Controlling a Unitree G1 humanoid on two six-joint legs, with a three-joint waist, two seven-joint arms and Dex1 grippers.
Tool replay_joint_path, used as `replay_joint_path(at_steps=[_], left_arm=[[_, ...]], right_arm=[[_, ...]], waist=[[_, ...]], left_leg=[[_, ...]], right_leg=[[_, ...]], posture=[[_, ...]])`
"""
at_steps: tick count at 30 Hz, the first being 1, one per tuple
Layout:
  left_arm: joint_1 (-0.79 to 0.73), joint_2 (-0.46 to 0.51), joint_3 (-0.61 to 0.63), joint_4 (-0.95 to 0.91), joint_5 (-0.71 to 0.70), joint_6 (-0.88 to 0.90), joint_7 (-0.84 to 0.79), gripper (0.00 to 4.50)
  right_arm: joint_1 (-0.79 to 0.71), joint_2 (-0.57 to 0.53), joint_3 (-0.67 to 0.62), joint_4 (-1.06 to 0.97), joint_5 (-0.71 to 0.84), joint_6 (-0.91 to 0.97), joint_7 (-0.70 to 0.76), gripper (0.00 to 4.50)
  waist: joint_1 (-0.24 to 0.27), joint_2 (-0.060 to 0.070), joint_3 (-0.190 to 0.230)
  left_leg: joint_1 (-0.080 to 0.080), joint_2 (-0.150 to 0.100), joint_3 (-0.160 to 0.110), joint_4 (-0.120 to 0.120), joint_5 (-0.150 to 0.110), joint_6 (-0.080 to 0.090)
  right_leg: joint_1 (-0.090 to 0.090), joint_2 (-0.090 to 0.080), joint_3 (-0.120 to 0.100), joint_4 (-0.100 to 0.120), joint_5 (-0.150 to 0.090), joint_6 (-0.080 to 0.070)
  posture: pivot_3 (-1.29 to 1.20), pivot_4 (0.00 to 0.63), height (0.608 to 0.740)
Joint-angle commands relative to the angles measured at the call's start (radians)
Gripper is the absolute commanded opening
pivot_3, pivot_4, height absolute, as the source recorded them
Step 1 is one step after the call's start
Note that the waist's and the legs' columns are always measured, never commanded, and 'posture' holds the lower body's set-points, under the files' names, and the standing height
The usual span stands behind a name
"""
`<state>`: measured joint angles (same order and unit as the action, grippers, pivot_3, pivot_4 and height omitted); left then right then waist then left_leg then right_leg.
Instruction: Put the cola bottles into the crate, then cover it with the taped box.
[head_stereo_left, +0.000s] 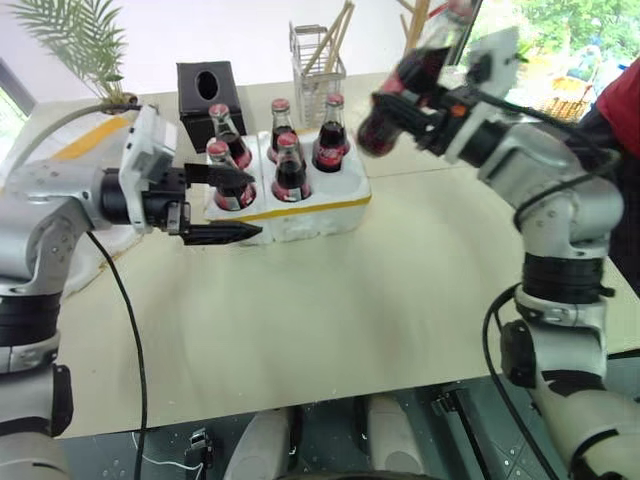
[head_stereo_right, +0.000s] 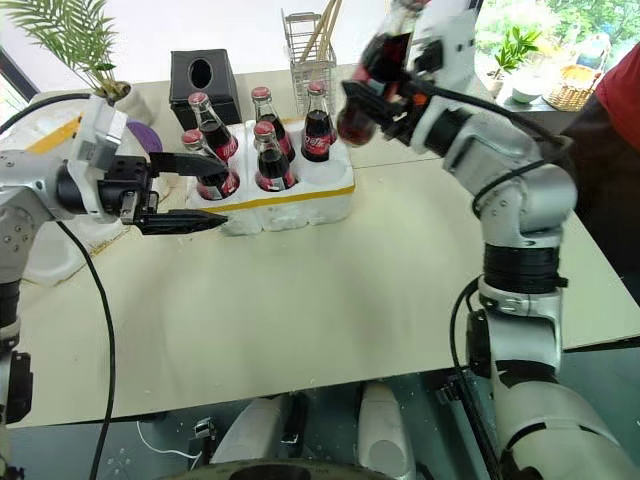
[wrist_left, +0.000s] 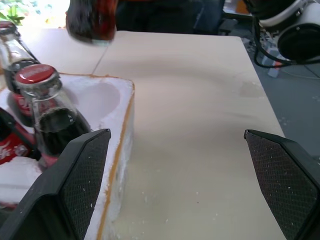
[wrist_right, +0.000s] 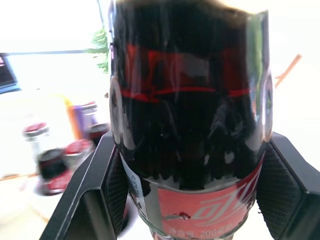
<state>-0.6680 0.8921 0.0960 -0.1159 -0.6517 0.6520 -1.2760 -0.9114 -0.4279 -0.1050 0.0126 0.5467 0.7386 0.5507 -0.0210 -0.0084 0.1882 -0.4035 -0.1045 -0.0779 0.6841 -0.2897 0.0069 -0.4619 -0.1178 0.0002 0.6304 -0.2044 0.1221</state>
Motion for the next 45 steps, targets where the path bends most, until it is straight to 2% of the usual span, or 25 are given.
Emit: replay_joint_path(at_steps=[1,5,9,11,13,14,15,19,26,28,30,34,36,39,42,45], left_arm=[[0.005,0.011,0.039,-0.044,-0.021,0.001,0.019,4.5],[0.016,0.021,0.049,-0.056,-0.028,0.005,0.035,4.5],[0.024,0.035,0.058,-0.048,-0.027,0.002,0.039,4.5],[0.028,0.038,0.058,-0.041,-0.021,-0.004,0.041,4.5],[0.032,0.042,0.06,-0.037,-0.017,-0.009,0.041,4.5],[0.034,0.044,0.061,-0.037,-0.017,-0.009,0.041,4.5],[0.041,0.053,0.069,-0.04,-0.018,-0.008,0.041,4.5],[0.095,0.124,0.134,-0.054,-0.032,0.01,0.028,4.5],[0.244,0.388,0.489,0.021,-0.126,0.205,-0.097,4.5],[0.347,0.481,0.616,0.083,-0.047,0.23,-0.202,4.5],[0.508,0.549,0.726,0.174,0.106,0.145,-0.31,4.5],[0.877,0.643,0.841,0.455,0.338,-0.211,-0.338,4.5],[0.929,0.7,0.804,0.649,0.408,-0.381,-0.338,4.5],[0.837,0.763,0.626,0.868,0.444,-0.566,-0.325,4.5],[0.614,0.761,0.379,0.937,0.45,-0.619,-0.273,4.5],[0.314,0.702,0.131,1.007,0.6,-0.681,-0.257,4.5]], right_arm=[[-0.04,0.03,0.047,0.028,-0.051,-0.084,0.021,2.7],[-0.044,0.041,0.11,0.1,-0.108,-0.106,0.046,2.7],[0.001,0.022,0.219,0.13,-0.166,-0.085,0.13,2.7],[0.003,0.035,0.241,0.186,-0.213,-0.112,0.113,2.7],[-0.003,0.055,0.248,0.253,-0.253,-0.137,0.088,3.74],[-0.006,0.061,0.248,0.269,-0.264,-0.146,0.086,4.08],[-0.008,0.059,0.241,0.268,-0.268,-0.148,0.087,4.44],[-0.011,0.02,0.169,0.196,-0.229,-0.107,0.101,4.44],[0.039,-0.241,-0.053,-0.067,-0.026,0.084,0.251,4.44],[0.049,-0.332,-0.118,-0.093,0.025,0.137,0.294,4.44],[0.061,-0.41,-0.162,-0.11,0.075,0.186,0.34,4.44],[0.079,-0.497,-0.243,-0.2,0.255,0.266,0.468,4.44],[0.077,-0.521,-0.273,-0.248,0.359,0.314,0.514,4.44],[0.072,-0.528,-0.274,-0.294,0.436,0.328,0.527,4.44],[0.057,-0.514,-0.252,-0.294,0.445,0.314,0.486,4.44],[0.048,-0.509,-0.232,-0.282,0.427,0.285,0.464,4.44]], waist=[[0.005,0.0,0.0],[0.006,0.0,0.0],[0.0,0.0,0.0],[0.0,0.0,0.0],[-0.001,0.0,0.0],[-0.001,0.0,0.0],[-0.001,0.0,0.0],[-0.001,0.0,0.0],[0.004,0.0,0.0],[0.002,0.0,0.0],[-0.001,0.001,0.0],[-0.001,0.002,0.001],[0.0,0.001,0.001],[0.006,-0.001,0.0],[0.014,-0.001,0.0],[0.015,-0.002,-0.001]], left_leg=[[0.0,0.0,0.0,0.0,0.0,0.0],[-0.002,-0.001,-0.002,0.0,0.0,0.0],[-0.002,-0.001,-0.002,0.0,0.0,0.0],[-0.002,-0.001,-0.002,0.0,0.0,0.0],[-0.002,-0.001,-0.002,0.0,0.0,0.0],[-0.002,-0.001,-0.002,0.0,0.0,0.0],[-0.002,-0.001,-0.002,0.0,0.0,0.0],[-0.001,-0.001,-0.002,0.0,0.0,0.0],[-0.004,-0.001,-0.003,0.0,-0.001,0.001],[-0.003,-0.001,-0.003,-0.001,-0.001,0.002],[-0.002,0.0,0.0,-0.001,-0.002,0.003],[0.007,0.004,0.01,-0.004,-0.006,0.011],[0.011,0.008,0.015,-0.005,-0.007,0.011],[0.012,0.011,0.015,-0.004,-0.008,0.012],[0.013,0.01,0.015,-0.003,-0.009,0.013],[0.013,0.009,0.016,-0.002,-0.009,0.014]], right_leg=[[0.0,0.0,0.0,0.0,0.0,0.0],[-0.001,0.0,0.0,0.0,0.0,0.0],[-0.002,0.0,-0.001,0.0,0.0,0.0],[-0.002,0.0,-0.001,0.0,0.0,0.0],[-0.002,0.0,-0.001,0.0,0.0,0.0],[-0.001,0.0,-0.001,0.0,0.0,0.0],[-0.001,0.0,-0.001,0.0,0.0,0.0],[-0.001,0.0,-0.001,0.0,0.0,0.0],[-0.003,0.0,-0.002,0.0,0.0,0.0],[-0.002,0.0,-0.002,-0.001,0.0,0.0],[-0.002,0.0,-0.002,-0.002,0.0,0.0],[0.003,-0.001,-0.001,-0.002,-0.001,-0.001],[0.004,0.0,0.0,-0.002,-0.001,-0.002],[0.007,0.0,-0.001,-0.004,-0.001,-0.002],[0.012,0.0,-0.002,-0.007,-0.001,-0.002],[0.012,-0.001,-0.003,-0.007,-0.001,-0.002]], posture=[[0.0,0.15,0.74],[0.0,0.15,0.74],[0.0,0.15,0.74],[0.0,0.15,0.74],[0.0,0.15,0.74],[0.0,0.15,0.74],[0.0,0.15,0.74],[0.0,0.15,0.74],[0.0,0.15,0.74],[0.0,0.15,0.74],[0.0,0.15,0.74],[0.0,0.15,0.74],[0.0,0.15,0.74],[0.0,0.15,0.74],[0.0,0.15,0.74],[0.0,0.15,0.74]])
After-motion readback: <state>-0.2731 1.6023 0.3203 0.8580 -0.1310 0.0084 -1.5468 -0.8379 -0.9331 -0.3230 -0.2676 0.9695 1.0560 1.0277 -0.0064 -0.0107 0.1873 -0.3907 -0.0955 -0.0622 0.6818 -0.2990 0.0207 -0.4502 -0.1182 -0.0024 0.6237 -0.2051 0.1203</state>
